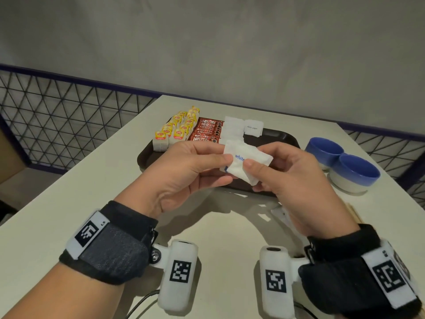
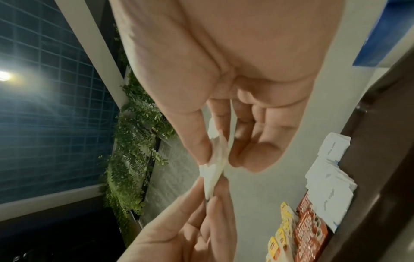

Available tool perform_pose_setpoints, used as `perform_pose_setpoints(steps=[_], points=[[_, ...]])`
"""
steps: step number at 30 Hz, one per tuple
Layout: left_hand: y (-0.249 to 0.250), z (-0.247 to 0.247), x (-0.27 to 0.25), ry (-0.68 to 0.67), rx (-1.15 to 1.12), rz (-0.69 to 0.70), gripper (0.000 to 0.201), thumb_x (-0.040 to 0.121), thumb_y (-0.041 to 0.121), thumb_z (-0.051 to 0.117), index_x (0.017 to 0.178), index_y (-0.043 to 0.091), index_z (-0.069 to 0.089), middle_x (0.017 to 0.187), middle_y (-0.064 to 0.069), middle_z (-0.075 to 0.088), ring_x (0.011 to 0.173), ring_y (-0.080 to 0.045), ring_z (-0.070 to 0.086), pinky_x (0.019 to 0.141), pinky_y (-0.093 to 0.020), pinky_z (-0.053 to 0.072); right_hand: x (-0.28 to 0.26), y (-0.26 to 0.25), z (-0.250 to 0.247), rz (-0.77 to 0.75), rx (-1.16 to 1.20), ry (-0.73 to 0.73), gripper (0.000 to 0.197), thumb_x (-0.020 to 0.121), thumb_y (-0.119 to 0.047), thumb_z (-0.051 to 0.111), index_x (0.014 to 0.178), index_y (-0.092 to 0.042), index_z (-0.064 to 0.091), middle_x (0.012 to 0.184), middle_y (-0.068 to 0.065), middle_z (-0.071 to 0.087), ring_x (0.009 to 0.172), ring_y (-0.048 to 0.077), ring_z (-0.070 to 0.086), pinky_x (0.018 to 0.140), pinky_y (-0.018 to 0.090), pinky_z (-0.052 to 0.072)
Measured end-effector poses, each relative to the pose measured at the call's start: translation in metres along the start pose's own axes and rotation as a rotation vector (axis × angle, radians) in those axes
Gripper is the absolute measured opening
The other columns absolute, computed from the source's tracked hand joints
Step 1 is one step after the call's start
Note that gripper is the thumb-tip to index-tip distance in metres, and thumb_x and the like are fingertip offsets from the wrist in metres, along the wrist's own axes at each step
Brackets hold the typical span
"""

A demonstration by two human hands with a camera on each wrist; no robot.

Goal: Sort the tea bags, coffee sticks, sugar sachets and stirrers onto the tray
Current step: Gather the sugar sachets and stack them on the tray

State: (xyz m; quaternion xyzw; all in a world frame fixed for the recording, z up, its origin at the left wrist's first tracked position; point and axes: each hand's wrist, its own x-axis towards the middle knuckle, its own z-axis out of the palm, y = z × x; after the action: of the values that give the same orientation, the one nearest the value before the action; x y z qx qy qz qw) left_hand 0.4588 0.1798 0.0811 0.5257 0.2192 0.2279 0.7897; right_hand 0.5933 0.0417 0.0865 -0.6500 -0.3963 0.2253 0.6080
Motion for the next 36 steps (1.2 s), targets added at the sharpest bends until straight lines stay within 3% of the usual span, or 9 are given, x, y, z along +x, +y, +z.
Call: perform_pose_setpoints(steps=[5,8,12,16,19,22,26,32,36], points=[[0.001,0.001,-0.004,-0.034,0.032,-0.029,0.030,0.088,-0.003,0.070,0.117,-0.005,0.071,0.108,-0.022,0.077,0.078,-0.020,0.077,0.068,-0.024,0.064,-0.001,-0.016,-0.013,0.023,-0.186,-0.107,0.015,0.086,-0.013,0.078,0.100,-0.018,0.074,0.093,0.004,0.077,0.069,0.014,0.062,0.061,0.022,0.054],[0.001,0.001,-0.003,-0.019,0.018,-0.025,0.026,0.089,-0.005,0.068,0.115,-0.003,0.073,0.106,-0.022,0.078,0.077,-0.021,0.078,0.066,-0.025,0.064,0.008,-0.043,-0.026,-0.008,-0.523,-0.294,0.012,0.087,-0.018,0.078,0.097,-0.025,0.074,0.086,-0.006,0.077,0.059,0.001,0.060,0.057,0.016,0.048],[0.001,-0.001,0.002,0.036,-0.058,0.011,0.018,0.095,-0.002,0.062,0.107,0.002,0.074,0.101,-0.018,0.080,0.081,-0.025,0.080,0.072,-0.028,0.064,0.046,-0.089,-0.044,-0.110,-0.989,-0.317,0.008,0.087,-0.022,0.078,0.091,-0.027,0.072,0.076,-0.008,0.073,0.058,0.002,0.059,0.056,0.013,0.043],[0.001,-0.009,0.010,0.135,-0.137,0.023,0.018,0.098,0.002,0.060,0.111,0.003,0.073,0.100,-0.016,0.080,0.083,-0.024,0.080,0.073,-0.028,0.064,0.116,-0.094,-0.055,-0.042,-1.084,-0.246,0.007,0.093,-0.016,0.072,0.099,-0.018,0.068,0.089,0.009,0.073,0.064,0.016,0.061,0.061,0.026,0.052],[-0.001,-0.012,0.015,0.174,-0.168,0.017,0.018,0.099,0.005,0.061,0.112,0.004,0.073,0.099,-0.015,0.080,0.080,-0.023,0.080,0.068,-0.027,0.065,0.170,-0.060,-0.058,0.124,-1.077,-0.225,0.011,0.094,-0.006,0.068,0.104,-0.008,0.064,0.095,0.014,0.070,0.071,0.019,0.064,0.062,0.030,0.057],[-0.003,-0.014,0.018,0.180,-0.179,0.019,0.018,0.099,0.006,0.061,0.112,0.005,0.073,0.098,-0.015,0.080,0.076,-0.022,0.079,0.064,-0.026,0.064,0.211,-0.017,-0.059,0.277,-1.049,-0.237,0.013,0.093,0.001,0.066,0.100,-0.008,0.060,0.107,0.025,0.070,0.087,0.034,0.073,0.075,0.046,0.062],[-0.006,-0.016,0.023,0.171,-0.191,0.018,0.016,0.098,0.008,0.063,0.110,0.006,0.073,0.096,-0.015,0.081,0.073,-0.022,0.079,0.060,-0.026,0.064,0.246,0.025,-0.051,0.364,-1.006,-0.200,0.016,0.092,0.006,0.063,0.101,-0.005,0.057,0.098,0.029,0.069,0.094,0.046,0.073,0.084,0.062,0.058],[-0.008,-0.016,0.027,0.164,-0.209,0.009,0.015,0.098,0.005,0.062,0.107,0.004,0.073,0.090,-0.016,0.080,0.066,-0.021,0.077,0.055,-0.025,0.061,0.277,0.057,-0.039,0.341,-1.029,-0.168,0.017,0.089,0.008,0.066,0.089,-0.006,0.058,0.103,0.024,0.065,0.087,0.047,0.073,0.081,0.060,0.059],[-0.007,-0.017,0.029,0.190,-0.221,0.010,0.015,0.096,0.005,0.064,0.106,0.003,0.074,0.089,-0.017,0.080,0.063,-0.020,0.076,0.053,-0.024,0.060,0.284,0.055,-0.032,0.325,-1.070,-0.167,0.027,0.085,0.007,0.072,0.106,-0.004,0.060,0.101,0.019,0.067,0.084,0.039,0.074,0.076,0.052,0.062]])
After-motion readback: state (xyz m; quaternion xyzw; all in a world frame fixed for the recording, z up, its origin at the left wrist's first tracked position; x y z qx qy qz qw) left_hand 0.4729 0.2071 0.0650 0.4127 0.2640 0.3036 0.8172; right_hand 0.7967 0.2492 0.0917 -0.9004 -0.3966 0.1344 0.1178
